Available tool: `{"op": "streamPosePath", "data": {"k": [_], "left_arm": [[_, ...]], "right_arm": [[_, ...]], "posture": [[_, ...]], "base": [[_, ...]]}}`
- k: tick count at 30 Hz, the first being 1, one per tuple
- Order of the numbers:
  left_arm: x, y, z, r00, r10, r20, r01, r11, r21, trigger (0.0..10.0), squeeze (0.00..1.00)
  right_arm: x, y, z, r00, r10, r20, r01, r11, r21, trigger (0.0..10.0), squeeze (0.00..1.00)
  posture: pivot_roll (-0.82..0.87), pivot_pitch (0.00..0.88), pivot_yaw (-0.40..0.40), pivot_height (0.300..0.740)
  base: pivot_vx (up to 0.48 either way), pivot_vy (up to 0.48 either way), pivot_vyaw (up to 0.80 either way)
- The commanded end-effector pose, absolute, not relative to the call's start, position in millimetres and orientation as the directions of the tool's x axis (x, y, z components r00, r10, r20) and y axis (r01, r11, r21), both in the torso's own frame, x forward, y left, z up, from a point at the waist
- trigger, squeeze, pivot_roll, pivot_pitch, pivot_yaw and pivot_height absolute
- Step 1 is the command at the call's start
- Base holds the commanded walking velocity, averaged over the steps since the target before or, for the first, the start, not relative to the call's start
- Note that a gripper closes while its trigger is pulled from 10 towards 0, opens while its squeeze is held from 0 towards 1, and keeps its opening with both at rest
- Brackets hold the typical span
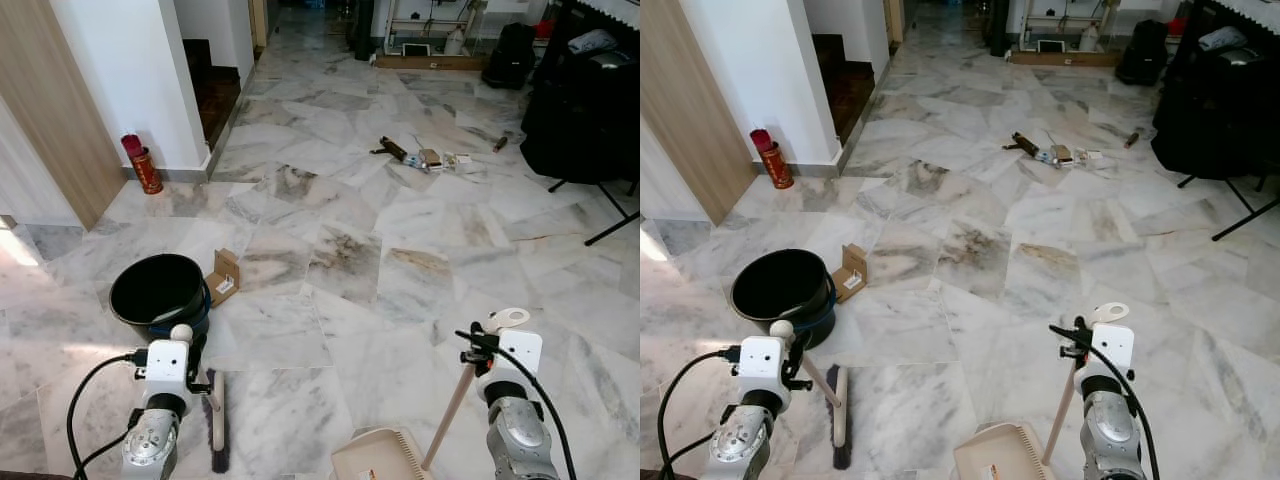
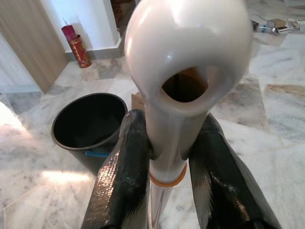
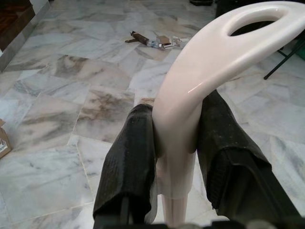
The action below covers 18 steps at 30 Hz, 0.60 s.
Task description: Sweep floor
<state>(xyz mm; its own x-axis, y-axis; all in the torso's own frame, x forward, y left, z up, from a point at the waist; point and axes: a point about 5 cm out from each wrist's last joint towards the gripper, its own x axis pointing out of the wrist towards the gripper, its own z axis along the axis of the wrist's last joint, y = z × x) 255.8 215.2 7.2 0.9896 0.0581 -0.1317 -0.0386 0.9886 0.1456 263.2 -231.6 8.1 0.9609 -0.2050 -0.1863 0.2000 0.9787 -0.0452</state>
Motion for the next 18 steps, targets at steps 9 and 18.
{"op": "streamPosePath", "data": {"k": [9, 18], "left_arm": [[302.8, 232.1, 55.4, 0.994, 0.100, -0.053, -0.096, 0.992, 0.083, 10.0, 0.00], [312.7, 229.6, 76.3, 0.996, 0.091, 0.004, -0.091, 0.994, 0.057, 10.0, 0.00]], "right_arm": [[320.8, -251.4, 76.0, 0.970, -0.241, -0.020, 0.242, 0.963, 0.117, 10.0, 0.00], [329.7, -256.7, 96.3, 0.970, -0.238, 0.042, 0.231, 0.964, 0.132, 10.0, 0.00]], "posture": [[0.03, 0.000, -0.073, 0.740], [0.02, 0.000, -0.068, 0.740]], "base": [[0.000, 0.000, 0.00], [0.000, 0.000, 0.00]]}}
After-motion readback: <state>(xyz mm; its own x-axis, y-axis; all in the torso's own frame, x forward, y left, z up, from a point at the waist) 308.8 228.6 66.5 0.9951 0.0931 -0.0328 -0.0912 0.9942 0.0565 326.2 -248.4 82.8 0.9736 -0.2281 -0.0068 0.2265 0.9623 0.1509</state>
